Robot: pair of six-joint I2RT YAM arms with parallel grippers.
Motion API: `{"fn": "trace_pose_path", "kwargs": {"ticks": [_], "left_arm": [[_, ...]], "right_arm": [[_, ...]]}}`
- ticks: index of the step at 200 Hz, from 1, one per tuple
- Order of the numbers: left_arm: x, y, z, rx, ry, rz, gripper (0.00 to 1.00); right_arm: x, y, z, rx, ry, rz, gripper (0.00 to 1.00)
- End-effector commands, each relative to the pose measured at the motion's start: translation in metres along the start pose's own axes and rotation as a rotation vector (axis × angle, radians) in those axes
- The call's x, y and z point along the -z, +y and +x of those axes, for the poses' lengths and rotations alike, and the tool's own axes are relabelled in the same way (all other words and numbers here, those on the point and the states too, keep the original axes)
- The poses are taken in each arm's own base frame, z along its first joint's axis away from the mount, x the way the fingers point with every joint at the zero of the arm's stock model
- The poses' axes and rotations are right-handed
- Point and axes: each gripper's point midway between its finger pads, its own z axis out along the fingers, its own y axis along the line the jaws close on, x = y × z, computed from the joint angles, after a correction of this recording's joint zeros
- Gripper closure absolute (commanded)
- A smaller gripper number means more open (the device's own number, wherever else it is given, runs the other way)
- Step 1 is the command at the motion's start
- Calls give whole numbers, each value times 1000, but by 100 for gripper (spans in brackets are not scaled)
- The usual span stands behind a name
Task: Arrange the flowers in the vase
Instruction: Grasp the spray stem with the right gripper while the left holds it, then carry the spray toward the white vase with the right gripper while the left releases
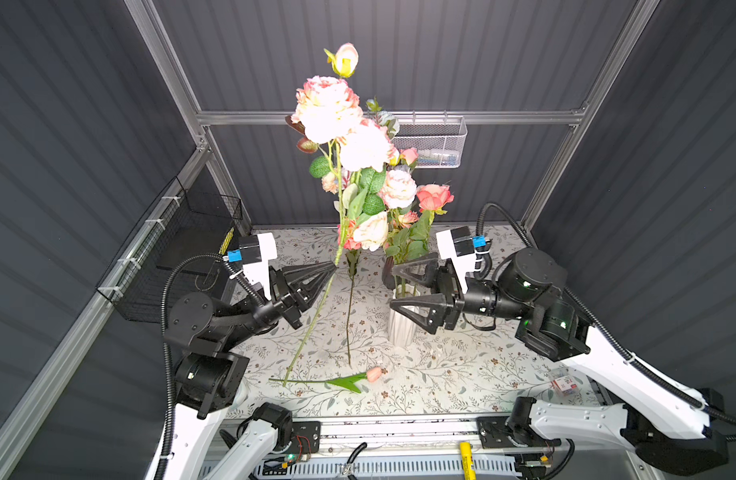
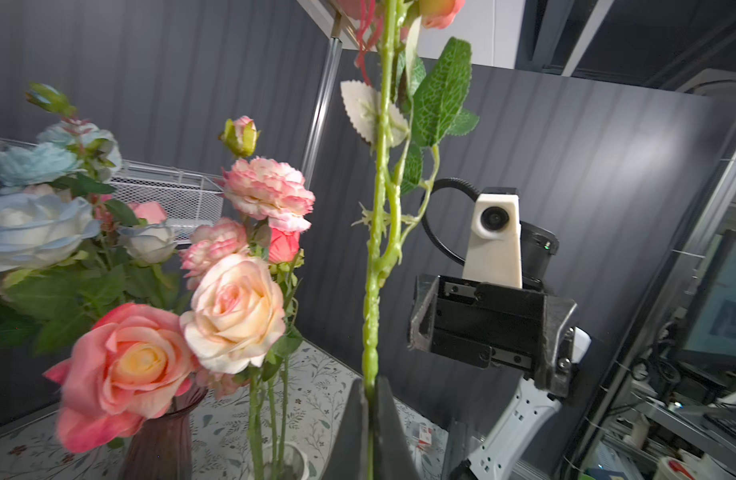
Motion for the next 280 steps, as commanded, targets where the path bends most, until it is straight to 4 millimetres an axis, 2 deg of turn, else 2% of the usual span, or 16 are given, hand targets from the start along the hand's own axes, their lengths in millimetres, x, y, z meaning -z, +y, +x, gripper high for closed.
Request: {"fn": "trace_pose_path", "kwargs": {"ticks": [1,36,91,107,145,173,176,180,188,194,203,211,221,252,257,280], "left_arm": [[-3,-28,-4,10,9,183,100],[-8,-27,-1,37,23,228,100],[-11,-23,4,65,34,243,100],[-11,-23,4,69,35,245,100],[-13,-20,6,85,39,245,100],[-14,-17,6,97,30,231,100],[-14,-16,6,99,27,223,96],[-14,-14,5,101,24,209,84],[-14,-10,6,105,18,180,52],[-13,-7,6,100,12,161,36],[-12,-4,6,104,9,134,18],[-12,-1,7,102,6,115,7],[-11,1,7,99,5,93,1],[-5,20,10,86,-7,-42,0],[-3,24,11,79,-9,-74,0],[7,45,21,66,1,-216,0]], "right_arm": [[-14,6,-14,36,-41,-43,17],[-32,3,-26,36,-76,-54,18],[-49,-7,-39,29,-109,-38,33],[-51,-9,-42,27,-116,-32,43],[-51,-10,-45,28,-125,-23,76],[-48,-11,-44,31,-114,-5,93],[-46,-11,-44,33,-113,0,95],[-45,-12,-44,34,-110,8,96],[-41,-13,-43,36,-104,28,98],[-37,-12,-44,39,-100,37,98],[-30,-13,-42,43,-90,57,99],[-24,-14,-40,45,-78,78,99],[-14,-16,-37,50,-57,110,100],[22,-27,-31,61,-2,256,100],[37,-21,-40,72,-18,272,100],[70,-24,-45,84,14,372,100]]}}
